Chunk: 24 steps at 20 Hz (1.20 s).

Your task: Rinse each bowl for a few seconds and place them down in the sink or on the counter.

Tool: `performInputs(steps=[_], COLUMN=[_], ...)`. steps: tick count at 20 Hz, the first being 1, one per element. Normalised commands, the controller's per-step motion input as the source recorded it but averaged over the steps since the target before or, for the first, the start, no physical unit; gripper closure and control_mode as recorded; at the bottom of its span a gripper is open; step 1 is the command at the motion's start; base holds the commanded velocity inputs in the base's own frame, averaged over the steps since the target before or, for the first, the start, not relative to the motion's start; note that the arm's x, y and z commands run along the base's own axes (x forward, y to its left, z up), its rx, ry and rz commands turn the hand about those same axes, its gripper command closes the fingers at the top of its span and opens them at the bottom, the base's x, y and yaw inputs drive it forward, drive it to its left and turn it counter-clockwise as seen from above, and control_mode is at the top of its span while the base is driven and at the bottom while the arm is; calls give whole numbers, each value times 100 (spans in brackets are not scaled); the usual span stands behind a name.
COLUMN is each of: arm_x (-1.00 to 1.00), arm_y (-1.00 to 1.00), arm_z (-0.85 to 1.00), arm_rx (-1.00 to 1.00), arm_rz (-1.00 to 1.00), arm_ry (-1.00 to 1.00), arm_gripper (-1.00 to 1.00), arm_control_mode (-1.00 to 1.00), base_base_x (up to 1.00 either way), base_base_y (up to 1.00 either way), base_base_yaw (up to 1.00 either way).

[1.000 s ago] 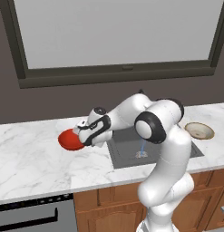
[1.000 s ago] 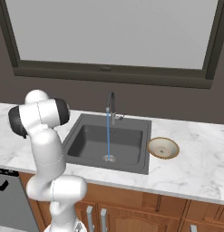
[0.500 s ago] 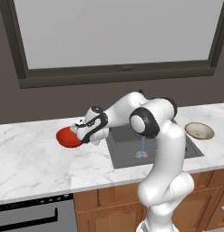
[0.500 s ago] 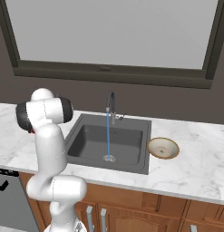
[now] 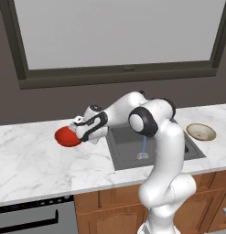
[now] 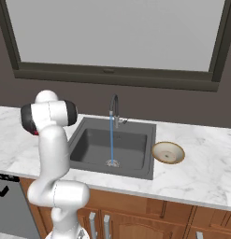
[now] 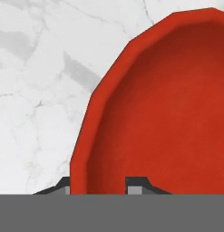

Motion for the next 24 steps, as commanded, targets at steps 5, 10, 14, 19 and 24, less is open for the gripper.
performInputs(steps=[5,10,14,19,24], arm_x=[-22,-46,-43,-41,-36], arm_y=[2,-1,-8,-11,-29], arm_z=[3,40,48,41,39], arm_rx=[-1,-5,-4,-2,0], arm_rz=[-4,-8,-19,-26,-27], arm_ry=[-5,-17,-18,-14,-3], arm_gripper=[100,100,100,100,100], arm_control_mode=[-100,-100,-100,-100,-100], base_base_x=[0,0,0,0,0], base_base_y=[0,0,0,0,0], base_base_yaw=[0,0,0,0,0])
